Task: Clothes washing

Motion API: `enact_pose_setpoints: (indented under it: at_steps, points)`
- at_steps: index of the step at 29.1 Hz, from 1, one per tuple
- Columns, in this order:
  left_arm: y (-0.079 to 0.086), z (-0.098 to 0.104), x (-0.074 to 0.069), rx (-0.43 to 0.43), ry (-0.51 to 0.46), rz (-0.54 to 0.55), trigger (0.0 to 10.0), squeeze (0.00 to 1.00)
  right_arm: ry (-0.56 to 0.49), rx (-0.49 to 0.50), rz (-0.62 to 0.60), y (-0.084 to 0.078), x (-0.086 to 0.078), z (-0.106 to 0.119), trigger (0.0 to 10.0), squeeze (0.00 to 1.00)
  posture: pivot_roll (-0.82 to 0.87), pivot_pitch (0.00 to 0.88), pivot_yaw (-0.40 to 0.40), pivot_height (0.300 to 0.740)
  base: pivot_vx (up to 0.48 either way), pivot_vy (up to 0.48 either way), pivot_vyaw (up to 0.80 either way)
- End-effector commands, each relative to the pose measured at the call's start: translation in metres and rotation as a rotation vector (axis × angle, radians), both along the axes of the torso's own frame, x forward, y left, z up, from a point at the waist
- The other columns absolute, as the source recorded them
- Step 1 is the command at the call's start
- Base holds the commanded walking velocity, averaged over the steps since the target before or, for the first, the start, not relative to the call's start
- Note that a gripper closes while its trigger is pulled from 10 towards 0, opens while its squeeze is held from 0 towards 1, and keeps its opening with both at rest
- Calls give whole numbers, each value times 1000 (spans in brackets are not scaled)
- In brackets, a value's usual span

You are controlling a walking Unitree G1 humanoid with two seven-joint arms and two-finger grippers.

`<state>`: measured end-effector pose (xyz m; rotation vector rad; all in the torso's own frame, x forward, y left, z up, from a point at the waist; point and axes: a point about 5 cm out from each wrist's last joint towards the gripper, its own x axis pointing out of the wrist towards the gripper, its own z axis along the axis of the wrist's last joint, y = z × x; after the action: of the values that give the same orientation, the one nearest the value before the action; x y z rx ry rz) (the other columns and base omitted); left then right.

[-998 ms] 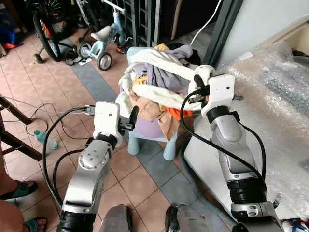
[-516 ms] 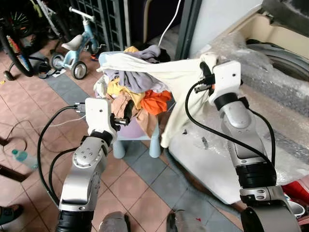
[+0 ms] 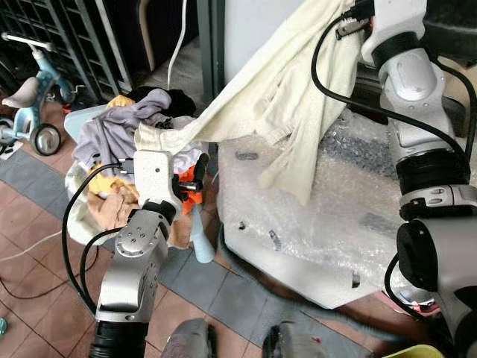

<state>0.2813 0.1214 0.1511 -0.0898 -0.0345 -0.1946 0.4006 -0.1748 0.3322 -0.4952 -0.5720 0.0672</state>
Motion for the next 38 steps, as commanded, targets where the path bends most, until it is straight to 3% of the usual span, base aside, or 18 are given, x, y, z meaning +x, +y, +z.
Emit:
enact_pose_setpoints:
  at_steps: [1,3,6,7,8,11,13,14,16,17,18,21,26,32,34,36,38]
  points:
    - [-6,-6,-4,5,28,-15,10000,0,33,150,-127,-29,5,10,10000,0,45,101,2,740,0,0,0]
    - [-5,-7,-5,6,34,-11,10000,0,123,297,-163,-39,10,2,10000,0,46,101,1,740,0,0,0]
    - [0,-11,-9,26,52,21,10000,0,263,260,-210,-44,15,-25,10000,0,51,102,-3,740,0,0,0]
    - [2,-12,-10,31,57,32,10000,0,306,261,-198,-42,16,-34,10000,569,51,104,-2,740,0,0,0]
    - [4,-14,-11,38,64,43,10000,0,365,274,-183,-41,17,-44,10000,1000,51,104,-2,740,0,0,0]
    - [13,-22,-19,66,100,70,10000,0,613,330,-61,-32,17,-87,10000,1000,50,109,2,740,0,0,0]
    - [19,-28,-25,82,125,82,10000,0,657,234,43,-23,15,-98,10000,1000,48,111,8,740,0,0,0]
    - [21,-29,-27,93,130,90,10000,0,594,99,97,-17,12,-94,10000,1000,42,112,14,740,0,0,0]
    - [22,-29,-27,98,129,90,10000,0,509,34,134,-12,9,-85,10000,1000,37,112,23,740,0,0,0]
    - [22,-29,-27,98,129,90,10000,0,509,34,134,-12,9,-85,10000,1000,37,112,23,740,0,0,0]
    - [20,-27,-23,108,116,78,10000,0,412,40,206,-4,4,-72,10000,1000,33,112,35,740,0,0,0]
    - [17,-21,-18,133,83,54,10000,0,349,50,285,4,-5,-65,10000,1000,34,110,52,740,0,0,0]
    - [21,-11,-9,183,37,38,10000,0,229,-87,409,27,-40,-68,10000,1000,27,124,102,740,0,0,0]
    - [25,-18,-15,178,61,85,10000,0,233,46,344,18,-65,-90,10000,1000,10,116,80,740,0,0,0]
    - [26,-23,-19,161,70,118,10000,0,254,119,270,14,-79,-109,10000,1000,-1,99,66,740,0,0,0]
    - [26,-23,-19,161,70,118,10000,0,254,119,270,14,-79,-109,10000,1000,-1,99,66,740,0,0,0]
    - [27,-25,-22,140,72,157,10000,0,270,169,211,17,-98,-131,10000,1000,1,87,58,740,0,0,0]
